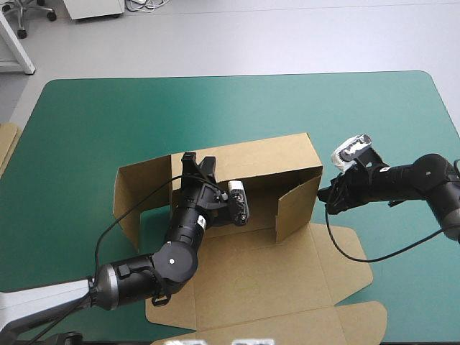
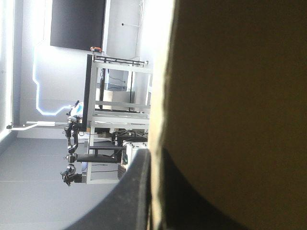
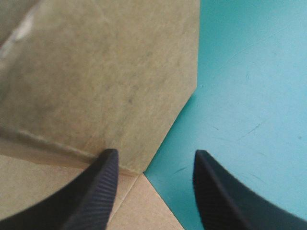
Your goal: Fold the box
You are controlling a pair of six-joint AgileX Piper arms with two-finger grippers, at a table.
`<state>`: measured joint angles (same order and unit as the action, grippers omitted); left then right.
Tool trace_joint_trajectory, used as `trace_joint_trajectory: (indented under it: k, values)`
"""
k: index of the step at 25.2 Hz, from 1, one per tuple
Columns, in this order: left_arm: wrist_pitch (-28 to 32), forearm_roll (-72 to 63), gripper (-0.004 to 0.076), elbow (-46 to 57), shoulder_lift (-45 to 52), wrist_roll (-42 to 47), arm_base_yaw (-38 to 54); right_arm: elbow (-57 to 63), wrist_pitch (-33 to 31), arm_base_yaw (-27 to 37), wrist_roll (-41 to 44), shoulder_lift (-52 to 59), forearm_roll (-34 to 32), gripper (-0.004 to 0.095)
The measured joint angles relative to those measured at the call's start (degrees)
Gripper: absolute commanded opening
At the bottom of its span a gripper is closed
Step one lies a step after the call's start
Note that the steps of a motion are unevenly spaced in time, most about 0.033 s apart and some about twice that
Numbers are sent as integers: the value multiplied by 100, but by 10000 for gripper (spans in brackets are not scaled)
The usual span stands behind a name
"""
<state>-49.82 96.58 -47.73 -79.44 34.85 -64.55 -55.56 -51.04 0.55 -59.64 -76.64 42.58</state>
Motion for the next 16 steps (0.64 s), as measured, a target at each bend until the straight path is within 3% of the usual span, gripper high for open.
trace_joint_trajectory:
  k: [7, 12, 16]
  values:
    - [-29, -5, -10, 0, 0, 0, 0, 0, -109, 0, -310, 6, -25, 664]
    - [-33, -11, -10, 0, 0, 0, 0, 0, -724, 0, -353, 6, 16, 647]
    - [-33, -11, -10, 0, 0, 0, 0, 0, -765, 0, -462, 12, 230, 655]
